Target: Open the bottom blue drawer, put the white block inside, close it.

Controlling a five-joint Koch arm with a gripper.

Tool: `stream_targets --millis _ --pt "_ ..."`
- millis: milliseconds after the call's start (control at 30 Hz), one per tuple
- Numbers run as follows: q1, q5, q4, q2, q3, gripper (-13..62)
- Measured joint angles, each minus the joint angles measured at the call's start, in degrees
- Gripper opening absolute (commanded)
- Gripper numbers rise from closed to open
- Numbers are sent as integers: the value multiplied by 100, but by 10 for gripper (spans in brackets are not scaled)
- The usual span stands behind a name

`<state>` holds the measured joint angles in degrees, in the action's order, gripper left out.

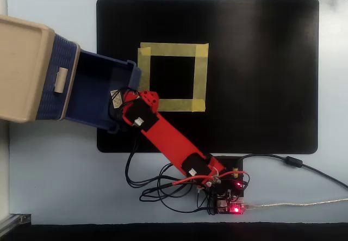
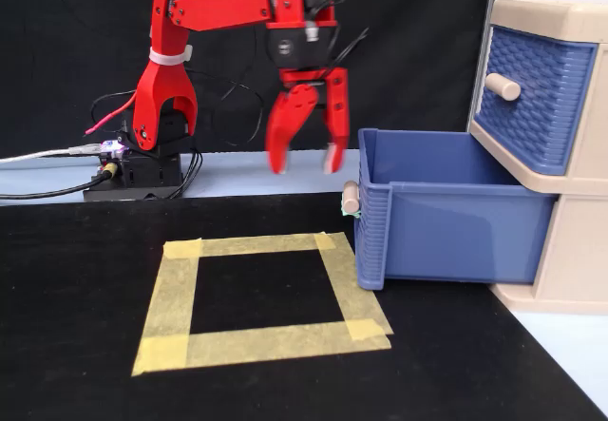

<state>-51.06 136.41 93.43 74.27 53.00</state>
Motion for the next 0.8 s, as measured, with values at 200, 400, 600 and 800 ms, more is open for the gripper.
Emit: stream_targets --millis 200,400,600,800 --pt "-527 1134 -1433 -1714 -1573 342" --pt "-633 1485 -1784 -3120 -3146 341" --pt "-756 1573 -1600 -3656 -3981 347" --pt "-88 1582 1116 -2417 -3735 341"
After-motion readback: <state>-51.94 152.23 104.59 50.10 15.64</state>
